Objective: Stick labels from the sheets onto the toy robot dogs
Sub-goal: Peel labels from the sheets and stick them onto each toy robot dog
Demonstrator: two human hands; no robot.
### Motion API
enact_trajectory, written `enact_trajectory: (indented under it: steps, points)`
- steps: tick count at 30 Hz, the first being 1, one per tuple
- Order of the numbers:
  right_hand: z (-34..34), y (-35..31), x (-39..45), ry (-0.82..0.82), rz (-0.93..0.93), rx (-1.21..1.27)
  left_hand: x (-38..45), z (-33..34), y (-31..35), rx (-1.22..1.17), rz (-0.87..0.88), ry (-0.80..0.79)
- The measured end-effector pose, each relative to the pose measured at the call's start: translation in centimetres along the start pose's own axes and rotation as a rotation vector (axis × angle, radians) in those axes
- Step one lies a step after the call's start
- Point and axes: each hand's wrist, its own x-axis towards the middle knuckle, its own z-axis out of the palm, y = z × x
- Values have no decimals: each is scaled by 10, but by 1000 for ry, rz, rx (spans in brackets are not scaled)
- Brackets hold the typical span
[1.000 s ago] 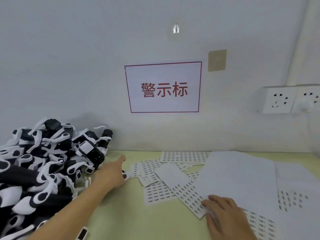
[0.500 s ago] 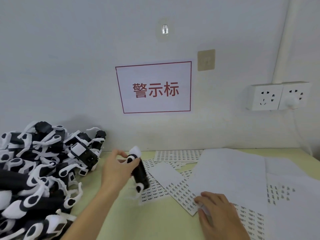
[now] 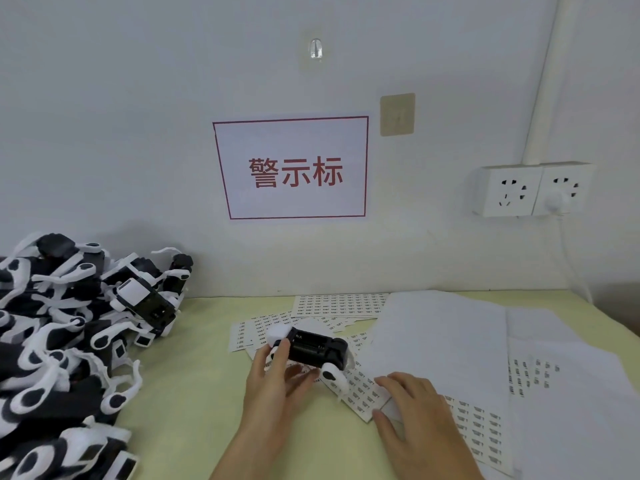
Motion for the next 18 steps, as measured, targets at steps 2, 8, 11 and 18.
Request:
enact_trajectory:
  steps: [2, 8, 11, 18]
  points:
    - [1, 0, 0, -7, 13, -8, 3, -10, 6, 23, 26, 32]
    - [2, 0, -1, 19, 34, 62, 11, -37, 22, -201, 88, 167]
    - [0, -2, -3, 47, 77, 109, 13, -42, 22, -134, 74, 156]
    - [-4, -4, -2, 30, 67, 78, 7, -48, 29, 459, 106, 306]
